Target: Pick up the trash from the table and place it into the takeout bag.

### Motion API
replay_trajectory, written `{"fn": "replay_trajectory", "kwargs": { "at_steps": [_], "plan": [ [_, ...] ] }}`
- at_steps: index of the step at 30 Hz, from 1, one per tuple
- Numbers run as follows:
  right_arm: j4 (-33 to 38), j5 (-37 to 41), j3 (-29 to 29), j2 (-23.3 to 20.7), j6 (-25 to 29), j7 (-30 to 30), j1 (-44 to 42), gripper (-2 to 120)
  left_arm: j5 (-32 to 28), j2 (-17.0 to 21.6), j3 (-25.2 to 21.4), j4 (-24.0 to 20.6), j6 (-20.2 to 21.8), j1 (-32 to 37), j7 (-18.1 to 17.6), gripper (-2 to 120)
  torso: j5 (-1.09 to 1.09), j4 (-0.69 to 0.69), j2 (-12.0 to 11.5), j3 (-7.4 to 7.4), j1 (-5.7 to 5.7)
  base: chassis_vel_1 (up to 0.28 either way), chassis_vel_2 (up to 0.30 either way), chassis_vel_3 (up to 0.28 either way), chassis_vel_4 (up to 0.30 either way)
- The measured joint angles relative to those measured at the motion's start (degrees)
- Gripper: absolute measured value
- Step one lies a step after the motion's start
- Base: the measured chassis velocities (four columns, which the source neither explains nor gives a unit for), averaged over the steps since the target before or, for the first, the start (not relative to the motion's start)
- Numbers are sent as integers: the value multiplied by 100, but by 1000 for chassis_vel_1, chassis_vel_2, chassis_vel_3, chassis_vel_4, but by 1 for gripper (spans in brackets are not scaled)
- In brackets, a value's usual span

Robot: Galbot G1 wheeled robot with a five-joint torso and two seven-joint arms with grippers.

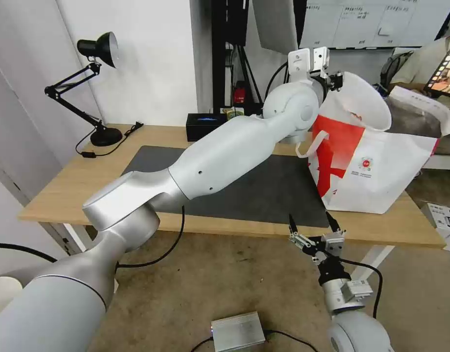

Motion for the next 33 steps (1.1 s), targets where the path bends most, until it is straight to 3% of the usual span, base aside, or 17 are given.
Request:
{"fn": "replay_trajectory", "kwargs": {
  "at_steps": [21, 26, 33],
  "plan": [
    [0, 0, 0, 0, 0, 0, 1, 100, 266, 9, -127, -136, -12, 180, 4, 53, 0, 0, 0, 0, 0, 0, 0, 0, 0],
    [0, 0, 0, 0, 0, 0, 0, 100, 772, 12, -153, -103, -347, 380, 403, 62, 0, 0, 0, 0, 0, 0, 0, 0, 0],
    [0, 0, 0, 0, 0, 0, 0, 100, 1737, 56, -202, 130, -746, 736, 1055, 86, 0, 0, 0, 0, 0, 0, 0, 0, 0]
  ]
}}
